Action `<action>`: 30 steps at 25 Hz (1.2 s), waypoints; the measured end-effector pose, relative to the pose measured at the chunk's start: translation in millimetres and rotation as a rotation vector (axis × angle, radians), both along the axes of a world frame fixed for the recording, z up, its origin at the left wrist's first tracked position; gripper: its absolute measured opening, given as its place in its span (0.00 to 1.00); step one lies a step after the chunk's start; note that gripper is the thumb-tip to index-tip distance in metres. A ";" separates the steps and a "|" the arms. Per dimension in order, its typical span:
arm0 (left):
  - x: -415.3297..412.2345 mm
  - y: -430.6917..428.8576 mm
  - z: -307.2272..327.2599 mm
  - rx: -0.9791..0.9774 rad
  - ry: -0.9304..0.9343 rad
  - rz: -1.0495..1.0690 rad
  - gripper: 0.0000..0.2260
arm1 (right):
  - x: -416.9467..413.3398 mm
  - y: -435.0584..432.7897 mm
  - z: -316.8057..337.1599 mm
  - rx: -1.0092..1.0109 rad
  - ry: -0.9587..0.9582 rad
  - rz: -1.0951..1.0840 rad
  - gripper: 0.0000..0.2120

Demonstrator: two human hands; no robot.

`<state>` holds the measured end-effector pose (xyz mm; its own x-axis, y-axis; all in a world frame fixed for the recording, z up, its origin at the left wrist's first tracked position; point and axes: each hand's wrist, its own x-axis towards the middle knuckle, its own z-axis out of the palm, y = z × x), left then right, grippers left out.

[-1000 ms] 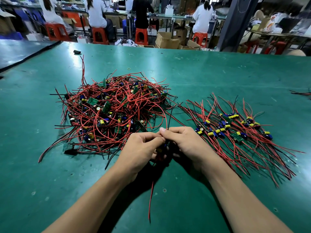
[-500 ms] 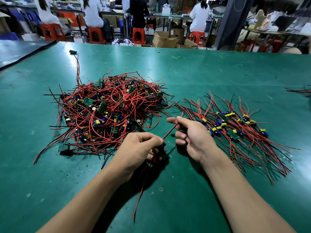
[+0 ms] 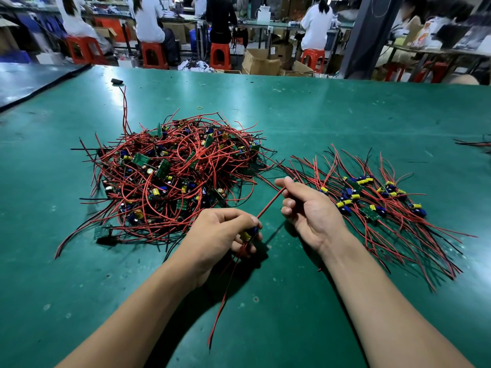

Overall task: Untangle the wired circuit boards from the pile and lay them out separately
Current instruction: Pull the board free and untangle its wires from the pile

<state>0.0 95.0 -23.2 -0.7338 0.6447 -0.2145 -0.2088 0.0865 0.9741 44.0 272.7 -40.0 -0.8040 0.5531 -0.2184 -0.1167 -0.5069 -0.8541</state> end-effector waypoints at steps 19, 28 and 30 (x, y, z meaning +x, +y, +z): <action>-0.3 -1.5 1.1 -0.010 -0.046 -0.089 0.07 | -2.1 7.3 13.1 -0.439 -0.015 -0.101 0.16; -2.4 3.9 -3.6 0.074 -0.069 0.073 0.09 | 0.0 -1.0 9.5 -0.096 -0.094 0.010 0.28; -1.4 5.0 -1.9 0.125 -0.093 0.108 0.11 | 3.3 -11.3 9.4 0.095 -0.147 0.091 0.27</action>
